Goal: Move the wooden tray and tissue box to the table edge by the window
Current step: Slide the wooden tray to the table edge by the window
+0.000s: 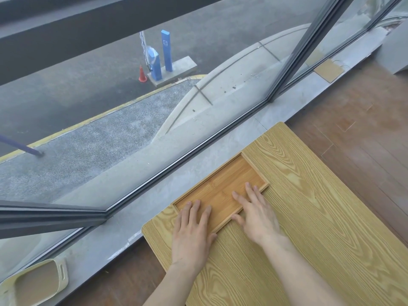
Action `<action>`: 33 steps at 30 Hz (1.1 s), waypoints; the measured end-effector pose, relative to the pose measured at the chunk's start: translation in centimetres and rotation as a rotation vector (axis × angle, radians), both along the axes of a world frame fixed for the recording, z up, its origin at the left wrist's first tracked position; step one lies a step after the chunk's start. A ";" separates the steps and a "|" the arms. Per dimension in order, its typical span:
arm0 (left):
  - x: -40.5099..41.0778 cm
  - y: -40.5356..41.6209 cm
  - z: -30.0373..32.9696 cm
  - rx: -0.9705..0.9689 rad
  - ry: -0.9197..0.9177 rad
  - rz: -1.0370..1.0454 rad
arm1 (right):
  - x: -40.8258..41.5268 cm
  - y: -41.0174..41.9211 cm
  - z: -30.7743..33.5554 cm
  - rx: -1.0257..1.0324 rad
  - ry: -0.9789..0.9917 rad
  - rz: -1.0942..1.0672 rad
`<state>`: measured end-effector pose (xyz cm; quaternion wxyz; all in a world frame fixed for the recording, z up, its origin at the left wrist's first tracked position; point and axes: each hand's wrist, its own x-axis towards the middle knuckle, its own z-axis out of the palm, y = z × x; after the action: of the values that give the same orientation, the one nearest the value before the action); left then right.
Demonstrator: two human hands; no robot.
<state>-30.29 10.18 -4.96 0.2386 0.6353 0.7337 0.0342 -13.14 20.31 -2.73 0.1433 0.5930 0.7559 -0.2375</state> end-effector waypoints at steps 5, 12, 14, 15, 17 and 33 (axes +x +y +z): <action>-0.1 0.1 0.1 0.004 -0.003 -0.010 | 0.2 -0.8 0.2 0.053 -0.034 0.008; -0.3 0.3 1.3 0.027 0.018 -0.074 | 1.3 -2.6 1.8 0.125 -0.055 -0.048; -0.1 0.6 1.7 0.041 0.018 -0.101 | 2.0 -3.1 2.4 0.131 -0.062 -0.087; 0.1 0.8 1.9 0.048 0.023 -0.117 | 2.6 -3.4 2.6 0.130 -0.069 -0.103; 0.5 1.2 2.2 0.061 0.030 -0.154 | 3.8 -4.1 3.2 0.133 -0.081 -0.134; 15.1 0.8 7.5 0.158 0.033 -0.567 | 20.4 -17.6 7.8 0.227 -0.111 -0.569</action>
<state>-15.22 10.99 2.58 0.1766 0.8320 0.5257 0.0129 7.29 2.74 5.10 0.0451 0.8051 0.5722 -0.1496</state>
